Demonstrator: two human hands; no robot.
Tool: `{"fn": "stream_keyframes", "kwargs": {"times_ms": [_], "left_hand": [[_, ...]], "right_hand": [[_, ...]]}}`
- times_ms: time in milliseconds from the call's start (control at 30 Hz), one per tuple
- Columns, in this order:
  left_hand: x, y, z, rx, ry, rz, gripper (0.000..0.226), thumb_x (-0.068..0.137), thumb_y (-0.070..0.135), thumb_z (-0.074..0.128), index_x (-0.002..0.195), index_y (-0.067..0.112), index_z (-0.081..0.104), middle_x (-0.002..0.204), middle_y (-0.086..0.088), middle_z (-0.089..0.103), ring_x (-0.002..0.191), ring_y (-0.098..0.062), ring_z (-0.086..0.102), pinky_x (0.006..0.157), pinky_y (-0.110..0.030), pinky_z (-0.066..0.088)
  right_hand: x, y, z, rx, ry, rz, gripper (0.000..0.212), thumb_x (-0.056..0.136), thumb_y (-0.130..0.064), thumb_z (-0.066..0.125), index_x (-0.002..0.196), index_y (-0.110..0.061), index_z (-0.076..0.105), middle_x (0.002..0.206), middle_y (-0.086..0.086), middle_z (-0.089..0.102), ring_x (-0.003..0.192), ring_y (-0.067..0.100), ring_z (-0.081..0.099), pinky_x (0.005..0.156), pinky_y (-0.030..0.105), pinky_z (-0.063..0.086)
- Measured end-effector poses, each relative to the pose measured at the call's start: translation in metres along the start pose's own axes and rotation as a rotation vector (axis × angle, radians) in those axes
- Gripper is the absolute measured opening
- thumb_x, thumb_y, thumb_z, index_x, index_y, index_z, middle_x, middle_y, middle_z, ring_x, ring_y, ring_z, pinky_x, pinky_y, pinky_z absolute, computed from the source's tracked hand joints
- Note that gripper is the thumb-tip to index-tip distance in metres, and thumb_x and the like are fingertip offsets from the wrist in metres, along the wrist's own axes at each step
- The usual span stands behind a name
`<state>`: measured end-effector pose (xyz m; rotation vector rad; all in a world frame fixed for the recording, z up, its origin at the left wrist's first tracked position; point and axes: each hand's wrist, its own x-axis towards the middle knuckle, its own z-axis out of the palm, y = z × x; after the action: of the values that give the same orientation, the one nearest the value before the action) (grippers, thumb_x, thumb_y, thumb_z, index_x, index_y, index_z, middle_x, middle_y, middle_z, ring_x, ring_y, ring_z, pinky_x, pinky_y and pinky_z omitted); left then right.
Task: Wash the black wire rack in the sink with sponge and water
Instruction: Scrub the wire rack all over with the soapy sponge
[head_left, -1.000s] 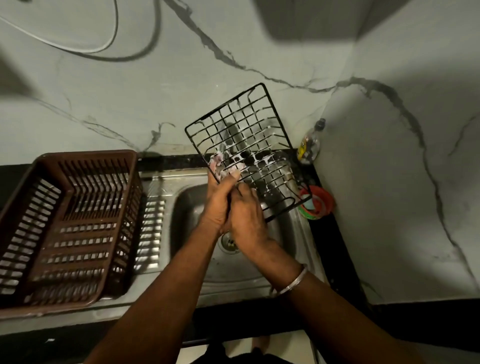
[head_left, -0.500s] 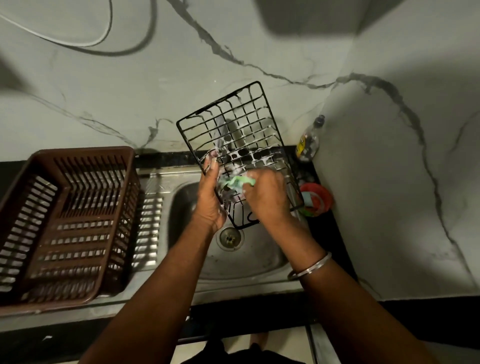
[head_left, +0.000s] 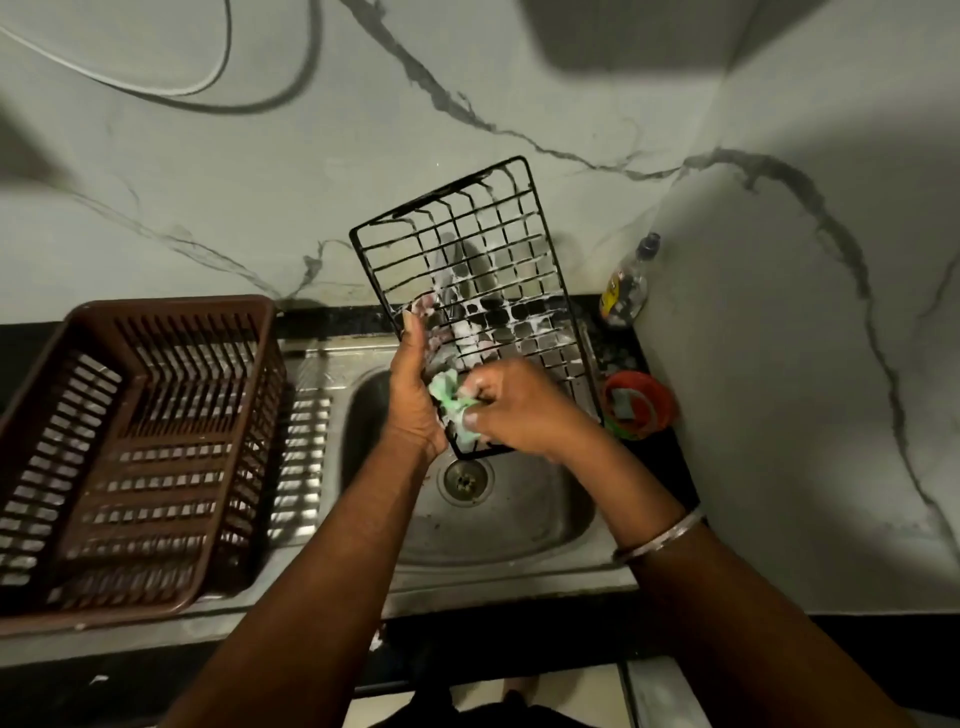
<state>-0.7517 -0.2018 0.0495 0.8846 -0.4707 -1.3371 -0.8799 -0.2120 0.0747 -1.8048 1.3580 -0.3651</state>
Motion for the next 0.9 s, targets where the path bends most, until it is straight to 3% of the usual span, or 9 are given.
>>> {"fn": "stream_keyframes", "kwargs": {"times_ms": [67,133,200,300,433,567,700,800,900], "left_hand": [[0.001,-0.002,0.0,0.049,0.037,0.014,0.05,0.103,0.059,0.045,0.116,0.03,0.083,0.126,-0.011,0.077,0.115,-0.03,0.074,0.1,-0.048,0.059],[0.002,-0.003,0.001,0.077,0.063,0.008,0.055,0.102,0.062,0.048,0.125,0.022,0.078,0.123,-0.012,0.078,0.113,-0.032,0.074,0.101,-0.051,0.059],[0.005,-0.004,0.002,0.084,0.047,0.017,0.07,0.097,0.066,0.059,0.134,0.007,0.069,0.126,-0.02,0.073,0.114,-0.038,0.071,0.105,-0.057,0.055],[0.011,-0.009,-0.004,0.095,-0.018,-0.01,0.095,0.088,0.071,0.072,0.148,0.0,0.055,0.145,-0.033,0.056,0.13,-0.05,0.058,0.117,-0.071,0.039],[0.014,-0.017,-0.011,0.108,-0.039,-0.013,0.1,0.085,0.075,0.073,0.151,0.004,0.053,0.149,-0.036,0.054,0.138,-0.057,0.052,0.117,-0.075,0.036],[0.017,-0.017,-0.015,0.135,-0.049,-0.019,0.099,0.088,0.073,0.071,0.15,-0.003,0.049,0.147,-0.044,0.049,0.136,-0.064,0.048,0.115,-0.079,0.033],[0.02,-0.016,-0.016,0.186,0.007,0.017,0.102,0.083,0.077,0.073,0.15,0.003,0.053,0.145,-0.035,0.057,0.136,-0.057,0.054,0.115,-0.074,0.039],[0.024,-0.013,-0.019,0.239,0.015,0.07,0.096,0.087,0.076,0.07,0.148,0.003,0.054,0.143,-0.033,0.06,0.134,-0.054,0.057,0.115,-0.073,0.041],[0.029,-0.012,-0.02,0.244,0.006,0.08,0.087,0.093,0.076,0.061,0.147,0.008,0.057,0.141,-0.031,0.063,0.133,-0.055,0.057,0.113,-0.074,0.041]], "right_hand": [[0.008,0.001,-0.003,-0.206,0.232,0.02,0.021,0.089,-0.017,0.081,0.109,-0.014,0.073,0.097,-0.002,0.068,0.084,0.014,0.065,0.065,0.028,0.054],[0.006,-0.006,0.011,-0.435,0.329,-0.04,0.02,0.092,-0.013,0.077,0.112,-0.012,0.071,0.102,0.004,0.066,0.089,0.019,0.064,0.071,0.032,0.056],[0.004,-0.001,0.022,-0.434,0.159,-0.09,0.018,0.091,-0.008,0.078,0.107,-0.016,0.072,0.103,0.004,0.064,0.091,0.019,0.065,0.081,0.037,0.061],[0.011,0.003,0.004,-0.247,-0.035,-0.029,0.013,0.088,-0.01,0.083,0.094,-0.019,0.076,0.096,-0.001,0.068,0.08,0.012,0.067,0.071,0.027,0.056],[0.013,-0.001,0.016,-0.411,0.093,-0.035,0.016,0.089,-0.009,0.08,0.104,-0.013,0.077,0.101,0.005,0.068,0.086,0.018,0.066,0.076,0.032,0.058],[0.013,0.003,0.004,-0.274,-0.128,-0.076,0.009,0.089,-0.011,0.08,0.098,-0.011,0.079,0.091,0.003,0.074,0.077,0.016,0.073,0.075,0.034,0.064],[0.011,-0.002,0.013,-0.381,-0.006,-0.096,0.007,0.09,-0.007,0.077,0.095,-0.011,0.078,0.09,0.005,0.071,0.078,0.017,0.07,0.077,0.038,0.063],[0.004,-0.002,0.002,-0.28,-0.203,-0.147,0.02,0.088,-0.007,0.077,0.072,-0.016,0.073,0.067,-0.008,0.069,0.059,0.001,0.062,0.06,0.026,0.052],[0.016,0.002,-0.009,-0.268,-0.005,-0.082,0.015,0.092,-0.012,0.077,0.084,-0.024,0.077,0.073,-0.013,0.066,0.065,0.0,0.061,0.06,0.022,0.047]]}}
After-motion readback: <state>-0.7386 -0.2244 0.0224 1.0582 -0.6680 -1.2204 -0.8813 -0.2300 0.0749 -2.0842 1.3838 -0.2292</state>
